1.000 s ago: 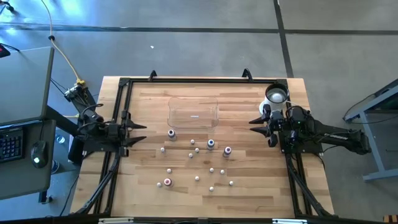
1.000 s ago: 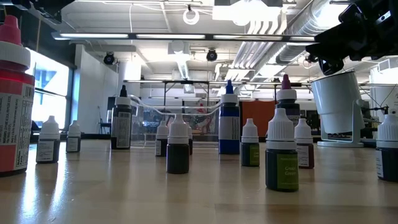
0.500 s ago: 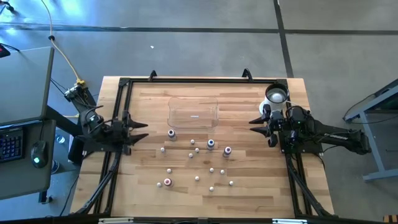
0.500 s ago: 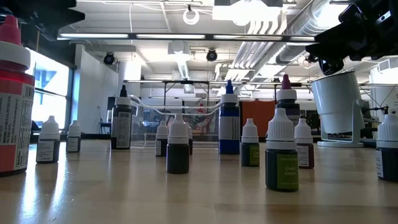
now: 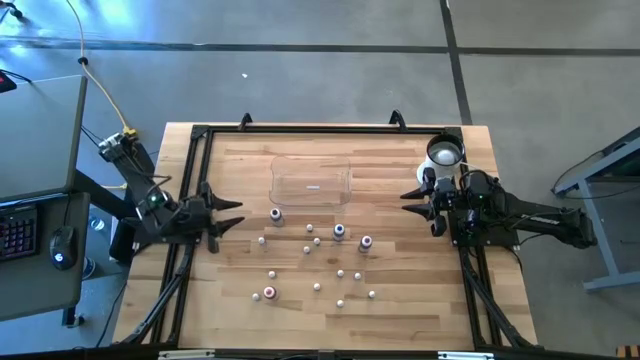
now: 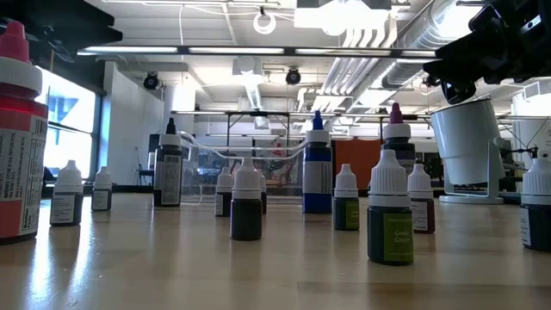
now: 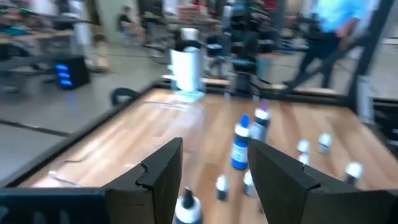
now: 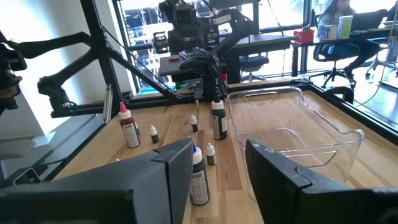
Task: Pick & Place food coloring
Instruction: Put the large black food coloring bottle into the transparent bin
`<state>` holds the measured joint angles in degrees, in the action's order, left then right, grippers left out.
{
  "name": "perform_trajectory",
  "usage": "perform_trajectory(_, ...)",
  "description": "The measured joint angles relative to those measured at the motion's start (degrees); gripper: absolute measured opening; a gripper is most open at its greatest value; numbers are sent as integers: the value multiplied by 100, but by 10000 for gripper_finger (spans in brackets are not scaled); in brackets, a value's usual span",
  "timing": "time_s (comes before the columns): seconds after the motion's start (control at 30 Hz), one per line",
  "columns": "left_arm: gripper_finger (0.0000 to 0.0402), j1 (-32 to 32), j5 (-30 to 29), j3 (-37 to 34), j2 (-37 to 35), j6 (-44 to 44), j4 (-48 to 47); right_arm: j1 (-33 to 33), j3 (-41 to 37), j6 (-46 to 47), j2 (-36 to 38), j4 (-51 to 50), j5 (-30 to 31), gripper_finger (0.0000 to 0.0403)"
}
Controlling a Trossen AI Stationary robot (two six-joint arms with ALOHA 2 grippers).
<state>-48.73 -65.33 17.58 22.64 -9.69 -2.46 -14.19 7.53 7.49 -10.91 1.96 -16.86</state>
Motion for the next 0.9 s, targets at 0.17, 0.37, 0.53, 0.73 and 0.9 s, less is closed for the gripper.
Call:
perform_trajectory(0.17, 179, 0, -854, 0, 558, 106, 866, -1, 0, 0, -1, 0, 0, 142)
perform_trajectory(0.37, 179, 14, -464, 0, 609, 145, 1264, 0, -1, 0, -1, 2, -2, 142)
perform_trajectory(0.53, 179, 622, 245, 0, 728, 18, 1265, 1, 0, -52, -1, 95, 110, 142)
perform_trajectory(0.73, 179, 1858, 1308, -2, 1303, -152, 1072, 1, -2, -651, 1, 437, 608, 142)
perform_trajectory(0.9, 179, 2550, 2237, 2, 1697, -669, 797, -1, 0, -694, -1, 469, 714, 142)
